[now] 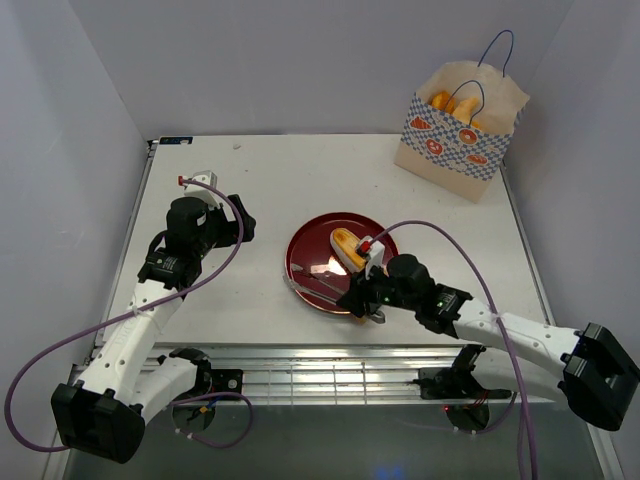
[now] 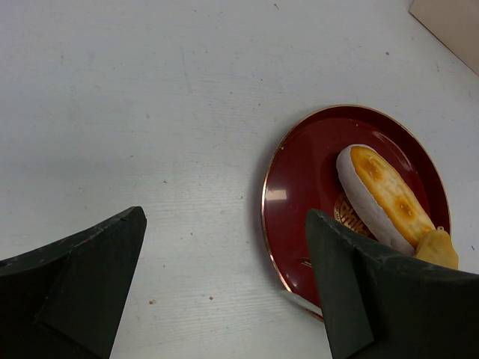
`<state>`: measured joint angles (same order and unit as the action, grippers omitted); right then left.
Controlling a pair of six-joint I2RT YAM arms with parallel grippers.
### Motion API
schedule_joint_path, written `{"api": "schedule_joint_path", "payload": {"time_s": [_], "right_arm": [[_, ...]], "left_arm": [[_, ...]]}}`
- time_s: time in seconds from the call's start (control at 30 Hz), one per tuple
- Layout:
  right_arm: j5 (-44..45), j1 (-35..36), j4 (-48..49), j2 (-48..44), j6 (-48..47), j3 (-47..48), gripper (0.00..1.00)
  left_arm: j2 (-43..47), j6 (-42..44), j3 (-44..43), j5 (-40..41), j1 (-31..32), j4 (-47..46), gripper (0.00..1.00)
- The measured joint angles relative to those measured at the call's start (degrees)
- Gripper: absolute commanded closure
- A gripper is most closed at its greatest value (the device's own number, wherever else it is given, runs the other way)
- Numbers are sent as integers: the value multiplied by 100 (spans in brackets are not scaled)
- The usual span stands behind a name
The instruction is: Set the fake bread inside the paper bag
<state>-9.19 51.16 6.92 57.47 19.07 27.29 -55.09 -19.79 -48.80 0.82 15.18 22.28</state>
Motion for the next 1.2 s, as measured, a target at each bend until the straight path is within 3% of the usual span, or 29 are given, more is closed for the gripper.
{"api": "schedule_joint_path", "payload": {"time_s": [0.23,0.47,0.93,1.2], "right_arm": [[671,562,319,723,39,164,57],[1257,588,367,656,-20,553,56],[3294,468,-195,-793,-118,686,55],[3866,-291,-501,-1674,186,225,54]], "left_arm": [[-11,2,0,0,0,0,2],[-11,0,0,-2,0,0,2],[-9,0,0,-26,0,0,2],[-9,0,0,-129,4,-2,2]]}}
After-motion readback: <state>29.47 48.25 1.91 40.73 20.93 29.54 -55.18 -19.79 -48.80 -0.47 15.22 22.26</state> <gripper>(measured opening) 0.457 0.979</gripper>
